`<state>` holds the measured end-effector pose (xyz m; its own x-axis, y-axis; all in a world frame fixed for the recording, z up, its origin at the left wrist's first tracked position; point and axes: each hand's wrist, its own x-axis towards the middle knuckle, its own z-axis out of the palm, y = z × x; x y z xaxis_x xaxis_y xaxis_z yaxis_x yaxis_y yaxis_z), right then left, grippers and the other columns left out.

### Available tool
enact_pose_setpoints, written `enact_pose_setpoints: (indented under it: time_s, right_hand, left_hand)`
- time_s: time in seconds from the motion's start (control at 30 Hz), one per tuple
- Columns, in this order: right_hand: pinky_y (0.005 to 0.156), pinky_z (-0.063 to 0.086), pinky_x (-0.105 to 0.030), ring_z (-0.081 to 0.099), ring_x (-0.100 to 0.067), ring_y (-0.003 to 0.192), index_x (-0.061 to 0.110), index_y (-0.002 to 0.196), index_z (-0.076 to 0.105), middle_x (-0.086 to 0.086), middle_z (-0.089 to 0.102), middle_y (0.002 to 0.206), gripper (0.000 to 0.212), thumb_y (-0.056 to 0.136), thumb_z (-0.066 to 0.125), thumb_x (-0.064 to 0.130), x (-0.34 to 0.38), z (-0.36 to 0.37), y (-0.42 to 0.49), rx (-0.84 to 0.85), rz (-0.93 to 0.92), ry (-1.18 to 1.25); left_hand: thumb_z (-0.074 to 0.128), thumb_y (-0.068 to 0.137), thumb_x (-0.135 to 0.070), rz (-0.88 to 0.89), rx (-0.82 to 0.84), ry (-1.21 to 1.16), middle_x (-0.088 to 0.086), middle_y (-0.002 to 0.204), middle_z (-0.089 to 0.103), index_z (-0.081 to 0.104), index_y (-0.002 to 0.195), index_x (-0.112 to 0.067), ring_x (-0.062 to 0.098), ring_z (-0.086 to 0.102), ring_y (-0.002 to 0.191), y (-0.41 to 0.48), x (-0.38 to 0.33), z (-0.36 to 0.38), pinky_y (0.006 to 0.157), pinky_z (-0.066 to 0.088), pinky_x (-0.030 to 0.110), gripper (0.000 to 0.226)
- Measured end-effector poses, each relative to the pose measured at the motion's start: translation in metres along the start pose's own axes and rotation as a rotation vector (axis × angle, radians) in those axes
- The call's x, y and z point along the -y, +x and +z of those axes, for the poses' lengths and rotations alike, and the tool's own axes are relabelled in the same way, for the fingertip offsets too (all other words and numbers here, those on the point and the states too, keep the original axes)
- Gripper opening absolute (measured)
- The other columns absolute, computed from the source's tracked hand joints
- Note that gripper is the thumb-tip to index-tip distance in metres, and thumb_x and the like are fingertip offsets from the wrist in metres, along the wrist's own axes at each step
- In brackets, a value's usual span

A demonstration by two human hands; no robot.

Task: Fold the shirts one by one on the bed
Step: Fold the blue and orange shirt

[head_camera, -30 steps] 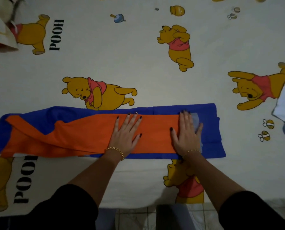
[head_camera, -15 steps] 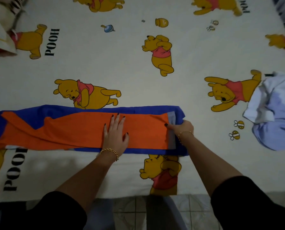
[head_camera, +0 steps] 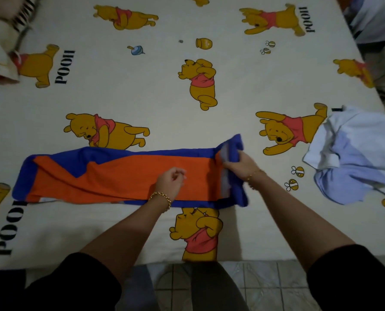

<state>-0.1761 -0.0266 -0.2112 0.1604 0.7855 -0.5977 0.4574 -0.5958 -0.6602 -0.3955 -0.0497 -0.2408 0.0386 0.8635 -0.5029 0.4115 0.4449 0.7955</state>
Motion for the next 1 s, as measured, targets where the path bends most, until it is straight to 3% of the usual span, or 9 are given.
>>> enact_pose_setpoints:
  time_s: [0.1, 0.17, 0.23, 0.37, 0.57, 0.7, 0.8, 0.9, 1.0]
  right_hand:
    - [0.077, 0.056, -0.042, 0.055, -0.023, 0.11, 0.015, 0.112, 0.056, -0.004, 0.058, 0.12, 0.029, 0.093, 0.055, 0.038, 0.017, 0.047, -0.002, 0.291, 0.072, 0.228]
    - [0.075, 0.058, -0.039, 0.055, -0.021, 0.111, 0.019, 0.105, 0.058, -0.004, 0.058, 0.124, 0.021, 0.099, 0.043, 0.032, 0.014, 0.064, -0.005, 0.282, 0.071, 0.323]
    - [0.076, 0.058, -0.038, 0.06, -0.022, 0.101, 0.019, 0.093, 0.061, -0.01, 0.062, 0.119, 0.025, 0.1, 0.037, 0.021, 0.005, 0.068, -0.006, 0.108, 0.024, 0.346]
    - [0.084, 0.053, -0.036, 0.059, -0.023, 0.096, 0.011, 0.099, 0.062, -0.009, 0.063, 0.105, 0.019, 0.095, 0.043, 0.009, -0.019, 0.061, 0.003, -0.222, -0.055, 0.136]
    - [0.084, 0.041, -0.032, 0.05, -0.026, 0.108, 0.006, 0.131, 0.044, -0.013, 0.052, 0.125, 0.053, 0.09, 0.062, 0.033, -0.021, 0.065, 0.02, -0.036, 0.267, 0.162]
    - [0.082, 0.046, -0.041, 0.052, -0.026, 0.096, 0.008, 0.108, 0.056, -0.013, 0.058, 0.11, 0.038, 0.083, 0.069, 0.033, -0.005, 0.068, 0.016, 0.008, 0.26, 0.218]
    - [0.077, 0.051, -0.044, 0.055, -0.024, 0.09, 0.012, 0.097, 0.058, -0.013, 0.063, 0.101, 0.036, 0.075, 0.075, 0.034, 0.015, 0.076, 0.007, 0.093, 0.192, 0.328]
    - [0.071, 0.051, -0.035, 0.055, -0.018, 0.093, 0.011, 0.102, 0.064, -0.005, 0.063, 0.098, 0.028, 0.082, 0.071, 0.03, 0.041, 0.094, -0.009, 0.263, 0.185, 0.518]
    - [0.082, 0.047, -0.04, 0.056, -0.021, 0.099, 0.007, 0.104, 0.064, -0.008, 0.064, 0.105, 0.034, 0.095, 0.042, 0.032, 0.058, 0.11, -0.019, 0.32, 0.266, 0.753]
  left_hand:
    - [0.035, 0.093, -0.06, -0.297, -0.001, -0.232, 0.013, 0.099, 0.067, 0.062, 0.086, -0.02, 0.027, 0.062, 0.084, 0.014, -0.003, 0.004, 0.083, 0.05, 0.037, 0.048]
    - [0.036, 0.087, -0.07, -0.365, -0.054, -0.237, 0.006, 0.088, 0.065, 0.061, 0.08, -0.024, 0.027, 0.059, 0.085, 0.019, 0.001, 0.002, 0.089, 0.045, 0.041, 0.053]
    - [0.049, 0.083, -0.066, -0.403, -0.018, -0.26, 0.005, 0.094, 0.066, 0.066, 0.093, -0.022, 0.027, 0.06, 0.09, 0.019, 0.007, 0.001, 0.091, 0.045, 0.041, 0.048]
    - [0.061, 0.09, -0.02, -0.387, -0.047, -0.231, 0.01, 0.121, 0.06, 0.055, 0.126, -0.012, 0.031, 0.055, 0.11, 0.02, 0.016, 0.0, 0.095, 0.044, 0.039, 0.037]
    - [0.065, 0.085, -0.013, -0.358, -0.113, 0.013, 0.011, 0.12, 0.06, 0.053, 0.121, -0.013, 0.03, 0.056, 0.106, 0.025, 0.027, -0.014, 0.089, 0.048, 0.037, 0.038]
    - [0.072, 0.079, -0.014, -0.106, -0.388, 0.251, 0.007, 0.112, 0.052, 0.051, 0.117, -0.014, 0.024, 0.054, 0.099, 0.016, 0.023, -0.031, 0.077, 0.048, 0.031, 0.044]
    - [0.053, 0.095, -0.026, -0.024, -0.206, 0.069, 0.005, 0.101, 0.06, 0.057, 0.107, -0.016, 0.018, 0.057, 0.084, 0.009, 0.009, -0.037, 0.065, 0.044, 0.024, 0.016]
    - [0.035, 0.095, -0.054, -0.186, 0.026, -0.334, 0.004, 0.108, 0.064, 0.06, 0.106, -0.022, 0.017, 0.06, 0.086, 0.002, -0.002, -0.043, 0.076, 0.051, 0.033, 0.042]
    - [0.05, 0.083, -0.06, -0.221, 0.035, -0.34, 0.002, 0.102, 0.068, 0.064, 0.101, -0.019, 0.023, 0.062, 0.099, 0.001, -0.006, -0.057, 0.091, 0.047, 0.039, 0.047]
